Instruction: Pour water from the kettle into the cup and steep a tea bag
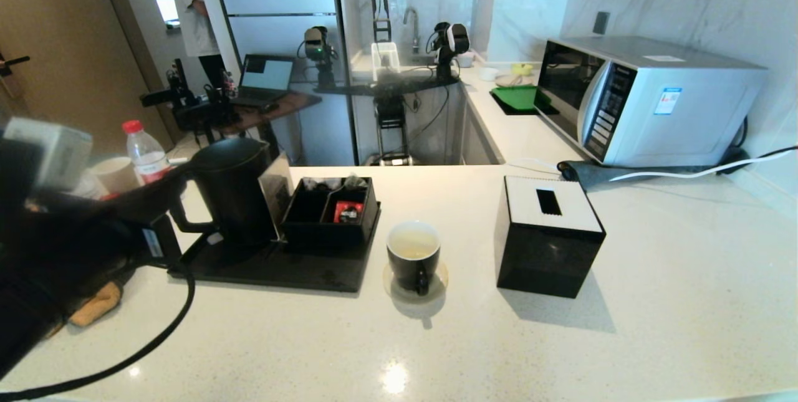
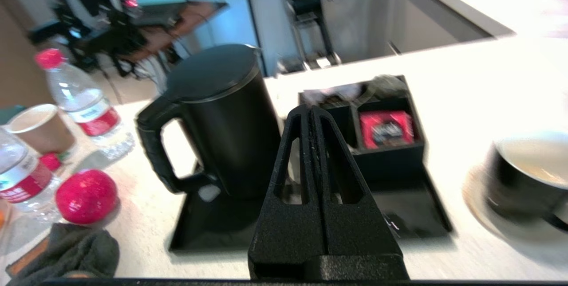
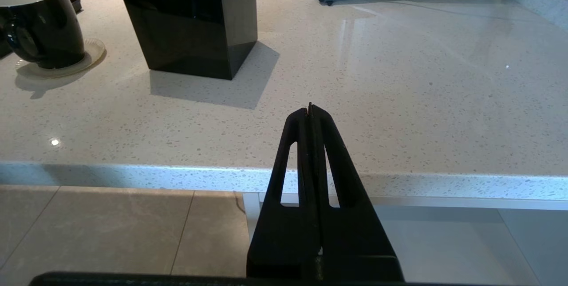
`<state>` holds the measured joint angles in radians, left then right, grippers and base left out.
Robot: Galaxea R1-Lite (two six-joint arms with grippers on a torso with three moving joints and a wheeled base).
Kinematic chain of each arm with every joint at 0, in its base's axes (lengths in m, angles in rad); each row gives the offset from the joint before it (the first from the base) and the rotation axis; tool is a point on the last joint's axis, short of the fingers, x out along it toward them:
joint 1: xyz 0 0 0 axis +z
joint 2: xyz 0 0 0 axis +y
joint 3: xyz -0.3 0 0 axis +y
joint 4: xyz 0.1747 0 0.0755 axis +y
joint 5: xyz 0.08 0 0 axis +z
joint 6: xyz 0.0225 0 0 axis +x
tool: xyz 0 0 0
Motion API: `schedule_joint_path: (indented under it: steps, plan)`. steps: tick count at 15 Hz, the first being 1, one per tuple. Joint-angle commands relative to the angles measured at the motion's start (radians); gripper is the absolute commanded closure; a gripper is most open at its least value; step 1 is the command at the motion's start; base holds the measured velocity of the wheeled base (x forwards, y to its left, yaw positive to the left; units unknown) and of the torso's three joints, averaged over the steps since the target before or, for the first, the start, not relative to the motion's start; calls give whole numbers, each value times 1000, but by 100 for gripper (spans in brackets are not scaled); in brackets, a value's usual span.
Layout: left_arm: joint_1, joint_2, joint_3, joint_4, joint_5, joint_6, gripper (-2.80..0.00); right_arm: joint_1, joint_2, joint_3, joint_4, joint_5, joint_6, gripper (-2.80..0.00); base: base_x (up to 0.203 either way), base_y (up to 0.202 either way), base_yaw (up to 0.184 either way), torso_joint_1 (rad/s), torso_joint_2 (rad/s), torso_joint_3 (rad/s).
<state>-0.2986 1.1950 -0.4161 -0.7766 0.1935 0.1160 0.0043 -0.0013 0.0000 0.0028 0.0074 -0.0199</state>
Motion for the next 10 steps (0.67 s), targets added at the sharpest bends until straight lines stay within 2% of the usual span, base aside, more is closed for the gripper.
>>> schedule_joint_path:
  steps: [1, 6, 10]
  plan:
    - [-31, -36, -97, 133, 3, 0, 0, 0, 1, 0, 0, 0, 0, 0, 0, 0, 0, 0, 0, 0]
    - [-34, 116, -276, 246, 7, -1, 0, 0, 1, 0, 0, 0, 0, 0, 0, 0, 0, 0, 0, 0]
    - [-34, 308, -500, 350, 7, -2, 0, 0, 1, 0, 0, 0, 0, 0, 0, 0, 0, 0, 0, 0]
